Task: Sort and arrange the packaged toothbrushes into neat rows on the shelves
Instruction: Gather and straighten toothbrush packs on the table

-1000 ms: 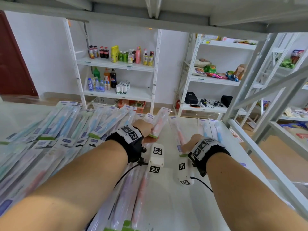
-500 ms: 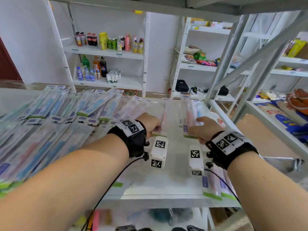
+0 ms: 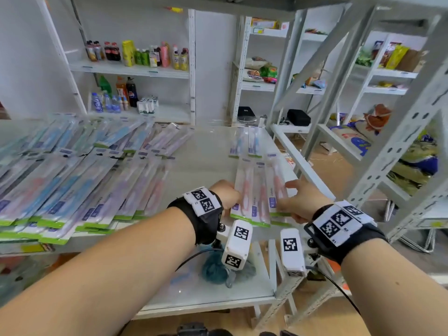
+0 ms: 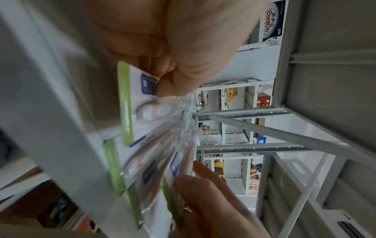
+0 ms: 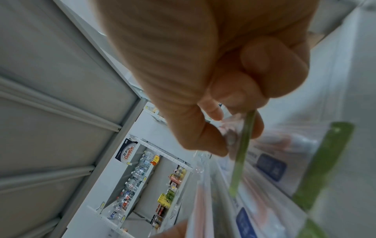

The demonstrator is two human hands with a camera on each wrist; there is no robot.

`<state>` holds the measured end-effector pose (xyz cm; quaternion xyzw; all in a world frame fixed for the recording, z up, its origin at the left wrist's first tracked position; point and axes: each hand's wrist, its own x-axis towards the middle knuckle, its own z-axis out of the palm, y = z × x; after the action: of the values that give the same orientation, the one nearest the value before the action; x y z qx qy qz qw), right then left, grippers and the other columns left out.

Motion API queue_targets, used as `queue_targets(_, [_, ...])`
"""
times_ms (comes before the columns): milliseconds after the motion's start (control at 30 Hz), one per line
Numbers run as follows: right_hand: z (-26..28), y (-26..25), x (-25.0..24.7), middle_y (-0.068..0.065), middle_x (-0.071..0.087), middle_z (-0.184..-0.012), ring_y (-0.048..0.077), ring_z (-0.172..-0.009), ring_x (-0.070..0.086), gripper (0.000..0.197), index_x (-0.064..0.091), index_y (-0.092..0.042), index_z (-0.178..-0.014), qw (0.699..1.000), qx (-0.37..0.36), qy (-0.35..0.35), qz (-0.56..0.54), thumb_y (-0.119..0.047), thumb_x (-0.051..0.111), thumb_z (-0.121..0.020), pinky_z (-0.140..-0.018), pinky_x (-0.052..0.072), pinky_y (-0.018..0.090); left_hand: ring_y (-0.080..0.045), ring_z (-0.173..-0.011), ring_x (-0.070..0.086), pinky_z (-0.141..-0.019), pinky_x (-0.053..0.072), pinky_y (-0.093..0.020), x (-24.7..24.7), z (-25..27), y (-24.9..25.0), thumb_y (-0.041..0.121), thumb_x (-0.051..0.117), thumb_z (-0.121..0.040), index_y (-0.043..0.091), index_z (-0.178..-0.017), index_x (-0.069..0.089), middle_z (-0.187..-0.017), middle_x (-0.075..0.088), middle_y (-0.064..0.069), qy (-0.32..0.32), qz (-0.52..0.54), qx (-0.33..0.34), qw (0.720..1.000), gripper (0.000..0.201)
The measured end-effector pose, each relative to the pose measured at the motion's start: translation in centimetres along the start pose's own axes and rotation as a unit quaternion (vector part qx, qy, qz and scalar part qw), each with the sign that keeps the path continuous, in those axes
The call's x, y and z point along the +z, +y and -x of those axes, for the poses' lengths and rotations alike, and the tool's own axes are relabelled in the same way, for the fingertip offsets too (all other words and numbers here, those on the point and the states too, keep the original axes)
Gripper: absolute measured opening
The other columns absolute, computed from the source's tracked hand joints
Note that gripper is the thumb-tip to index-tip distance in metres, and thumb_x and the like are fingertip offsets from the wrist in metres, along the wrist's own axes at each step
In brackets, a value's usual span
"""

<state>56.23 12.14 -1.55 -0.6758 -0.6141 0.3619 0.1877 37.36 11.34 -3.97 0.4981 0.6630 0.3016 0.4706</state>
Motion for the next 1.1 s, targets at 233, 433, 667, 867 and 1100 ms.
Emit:
queue_targets(233, [1.1, 0.6, 0.2, 0.008, 0.058, -0.080, 0.015, -0.048, 0.052, 0.068, 0.039, -0.014, -0.137, 0.999, -0.002, 0.013, 0.043, -0.015, 0.071, -0.077, -0.036, 0.038, 0.019, -0.031, -0.097, 0.066, -0.093, 0.051, -0.042, 1.1, 0.5, -1.5, 0.000, 0.056, -0.080, 0.001, -0.105, 0.068, -0.102, 0.070, -0.018, 0.040, -0.021, 0.049, 0.998, 0.027])
queue_targets(433, [0.4, 1.2, 0.8, 0.007, 0.059, -0.101, 0.020, -0.073, 0.055, 0.069, 0.043, -0.016, -0.135, 0.995, -0.020, 0.029, 0.097, -0.023, 0.075, -0.074, -0.064, 0.051, 0.030, -0.025, -0.102, 0.063, -0.086, 0.046, -0.025, 1.3, 0.8, -1.8, 0.013, 0.059, -0.085, 0.010, -0.118, 0.062, -0.113, 0.067, -0.010, 0.064, -0.070, 0.082, 0.992, 0.033])
queue_targets(667, [-0.2, 1.9, 1.2, 0.005, 0.066, -0.080, 0.015, -0.052, 0.060, 0.061, 0.049, -0.020, -0.131, 0.994, -0.003, 0.045, 0.095, -0.026, 0.072, -0.075, -0.041, 0.043, 0.022, -0.028, -0.105, 0.062, -0.097, 0.047, -0.036, 1.4, 1.0, -1.8, 0.012, 0.053, -0.089, 0.006, -0.121, 0.060, -0.112, 0.067, -0.013, 0.032, -0.052, 0.087, 0.994, 0.033])
queue_targets(867, [-0.6, 1.5, 1.2, 0.004, 0.067, -0.083, 0.019, -0.071, 0.065, 0.049, 0.054, -0.020, -0.124, 0.994, -0.026, 0.079, 0.075, -0.026, 0.069, -0.077, -0.066, 0.054, 0.033, -0.025, -0.122, 0.052, -0.107, 0.039, -0.037, 1.6, 0.7, -2.7, 0.012, 0.056, -0.089, 0.003, -0.138, 0.042, -0.136, 0.052, -0.011, 0.036, 0.022, 0.065, 0.997, 0.052])
queue_targets(1100, [-0.7, -0.2, 2.2, 0.008, 0.068, -0.091, 0.016, -0.057, 0.060, 0.038, 0.060, -0.020, -0.114, 0.993, -0.076, 0.092, 0.018, -0.025, 0.069, -0.078, -0.060, 0.052, 0.029, -0.029, -0.114, 0.057, -0.105, 0.040, -0.044, 1.7, 1.2, -3.7, -0.003, 0.053, -0.087, -0.006, -0.126, 0.050, -0.126, 0.058, -0.021, 0.054, 0.150, 0.082, 0.984, 0.039])
